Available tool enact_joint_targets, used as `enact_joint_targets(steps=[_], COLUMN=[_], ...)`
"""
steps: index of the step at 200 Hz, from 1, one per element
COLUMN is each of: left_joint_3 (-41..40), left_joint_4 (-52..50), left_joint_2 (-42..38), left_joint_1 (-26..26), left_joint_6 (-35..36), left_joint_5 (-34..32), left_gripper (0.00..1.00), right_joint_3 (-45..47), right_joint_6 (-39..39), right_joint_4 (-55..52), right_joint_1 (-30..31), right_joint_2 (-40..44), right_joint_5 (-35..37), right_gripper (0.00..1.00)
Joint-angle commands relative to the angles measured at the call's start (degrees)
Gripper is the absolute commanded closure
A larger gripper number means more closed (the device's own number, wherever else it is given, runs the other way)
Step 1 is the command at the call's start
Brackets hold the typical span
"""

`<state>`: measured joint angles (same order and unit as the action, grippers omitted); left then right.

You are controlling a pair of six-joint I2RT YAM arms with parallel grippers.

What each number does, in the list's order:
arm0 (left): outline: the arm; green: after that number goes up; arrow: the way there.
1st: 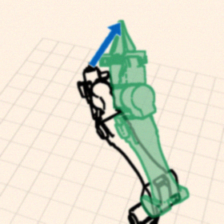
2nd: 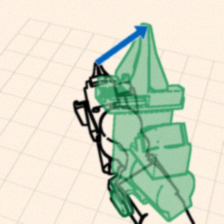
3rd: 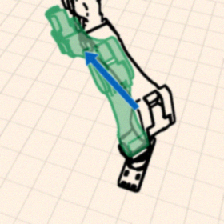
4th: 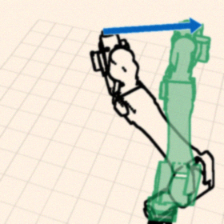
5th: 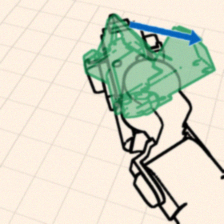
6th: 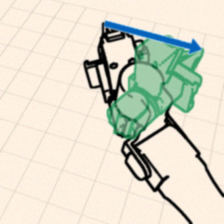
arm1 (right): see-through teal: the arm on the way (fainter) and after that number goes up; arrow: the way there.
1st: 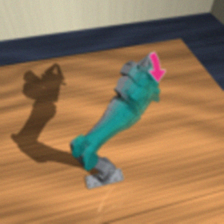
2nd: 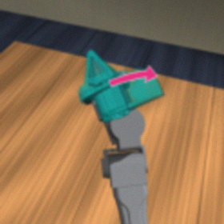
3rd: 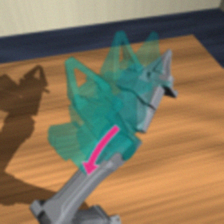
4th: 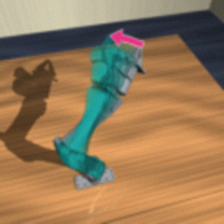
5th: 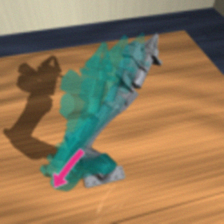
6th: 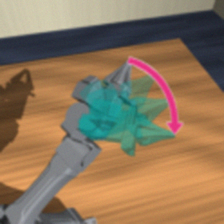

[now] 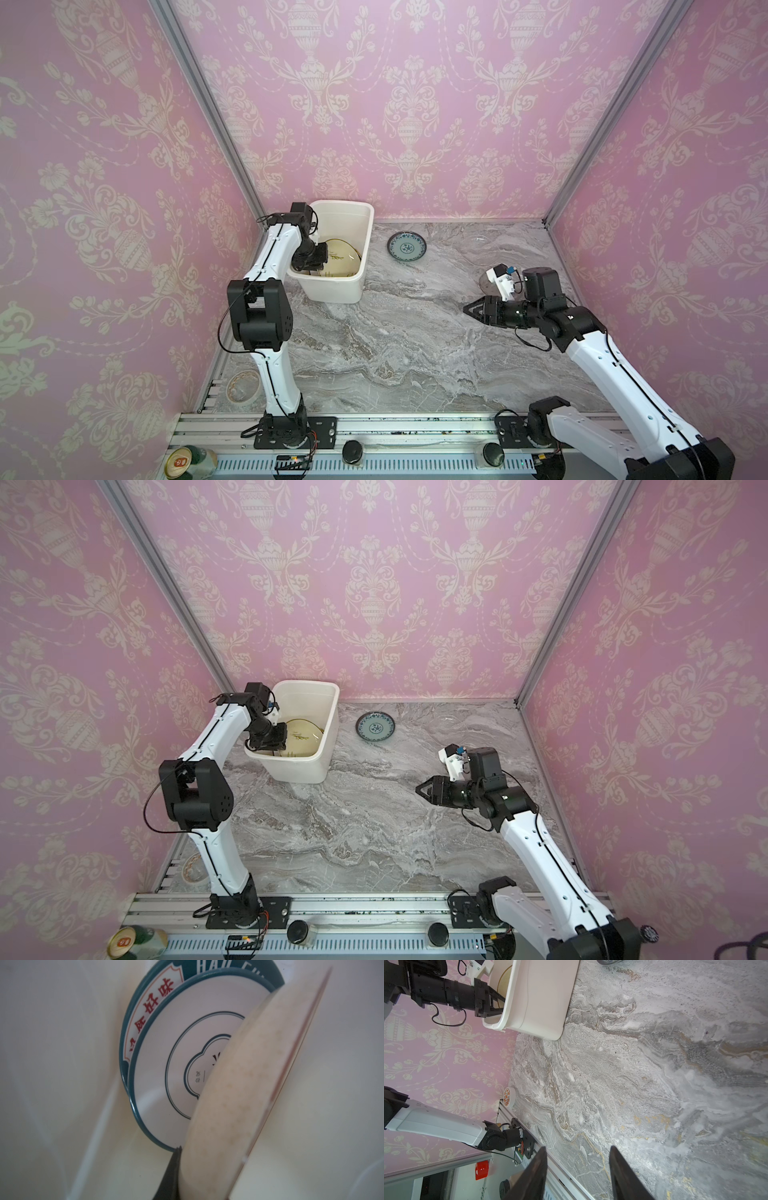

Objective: Place the plates into the plastic bin on the countertop
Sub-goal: Place the plate in the plastic bin.

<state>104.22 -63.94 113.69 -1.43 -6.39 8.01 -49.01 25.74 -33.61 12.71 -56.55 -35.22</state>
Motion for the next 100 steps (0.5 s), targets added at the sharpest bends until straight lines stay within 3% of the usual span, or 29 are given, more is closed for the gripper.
enact_joint_targets(steps=[1,100], left_joint_3=[-1.96,-3.06], left_joint_4=[-1.84,-2.19], left_joint_2=[0.57,2.09], left_joint_1=[-0.03,-0.07], left_joint_6=[1.91,1.88], left_joint_5=[-6.41,-9.79], left_gripper=[0.82,0.78], right_joint_3=[0.42,1.14], right_joint_6=[0.63,0.72], right_joint_4=[1.04,1.66], right_joint_1=[-0.40,-0.41], right_joint_2=[-0.31,-0.07], right_joint_5=[-0.99,-1.15], right_gripper=[0.51,0.51])
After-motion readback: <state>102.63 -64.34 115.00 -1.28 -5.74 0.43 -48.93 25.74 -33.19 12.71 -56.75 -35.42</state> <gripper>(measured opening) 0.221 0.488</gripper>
